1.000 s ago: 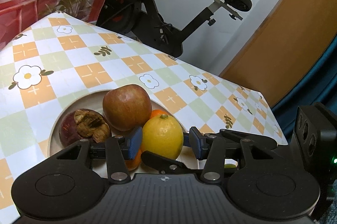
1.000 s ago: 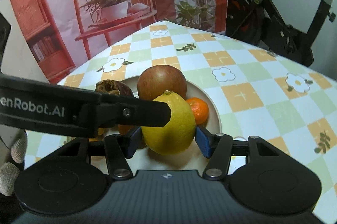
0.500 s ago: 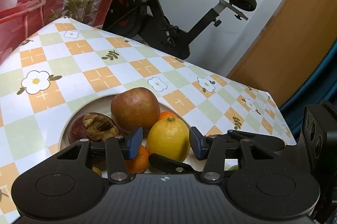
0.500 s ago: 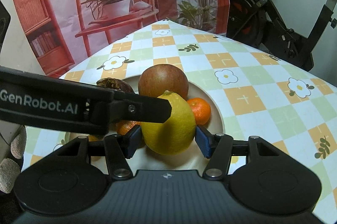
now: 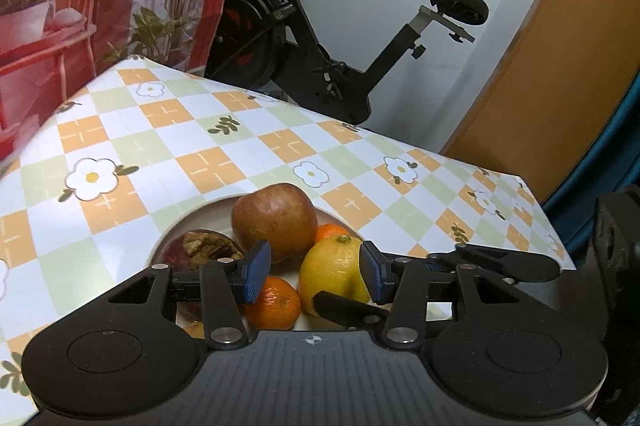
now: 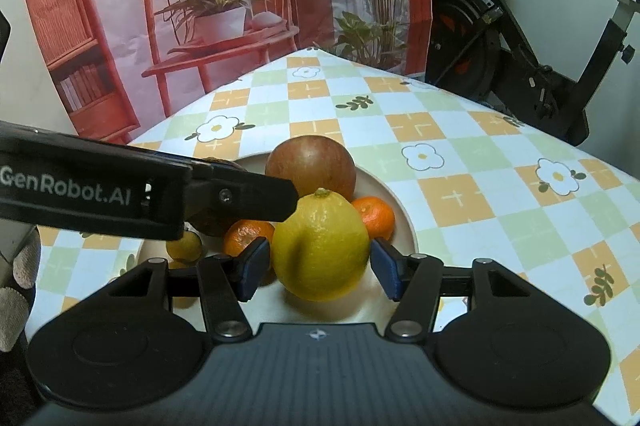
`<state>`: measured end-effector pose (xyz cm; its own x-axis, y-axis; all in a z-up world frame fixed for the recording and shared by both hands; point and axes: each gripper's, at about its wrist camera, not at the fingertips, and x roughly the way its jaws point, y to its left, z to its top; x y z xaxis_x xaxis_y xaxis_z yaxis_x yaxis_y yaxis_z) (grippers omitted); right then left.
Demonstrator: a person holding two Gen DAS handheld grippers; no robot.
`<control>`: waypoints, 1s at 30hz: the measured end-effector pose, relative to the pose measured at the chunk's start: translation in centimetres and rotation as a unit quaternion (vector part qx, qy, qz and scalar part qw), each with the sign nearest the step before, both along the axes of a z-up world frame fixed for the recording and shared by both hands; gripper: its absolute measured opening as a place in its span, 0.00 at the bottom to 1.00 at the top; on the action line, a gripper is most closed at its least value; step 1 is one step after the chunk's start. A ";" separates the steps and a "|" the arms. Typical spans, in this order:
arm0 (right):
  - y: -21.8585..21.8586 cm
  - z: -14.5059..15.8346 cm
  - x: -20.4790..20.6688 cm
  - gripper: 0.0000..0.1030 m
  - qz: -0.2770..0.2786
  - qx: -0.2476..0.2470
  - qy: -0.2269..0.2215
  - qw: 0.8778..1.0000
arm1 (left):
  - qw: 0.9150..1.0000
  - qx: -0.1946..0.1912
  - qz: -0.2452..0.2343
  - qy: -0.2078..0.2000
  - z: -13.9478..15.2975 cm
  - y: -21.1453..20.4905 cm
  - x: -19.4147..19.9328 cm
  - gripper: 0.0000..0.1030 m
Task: Organize fruits
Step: 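Carry the lemon onto the beige plate and open both grippers, then move both grippers to the large lemon lying beside the green apples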
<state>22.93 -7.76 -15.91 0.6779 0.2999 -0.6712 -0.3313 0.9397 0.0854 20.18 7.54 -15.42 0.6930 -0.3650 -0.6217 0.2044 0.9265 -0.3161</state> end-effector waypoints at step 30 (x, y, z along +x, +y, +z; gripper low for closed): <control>-13.8 2.8 -12.5 0.57 -0.133 0.062 -0.083 0.986 | 0.998 0.022 -0.039 -0.049 1.6 -6.6 -5.2 0.51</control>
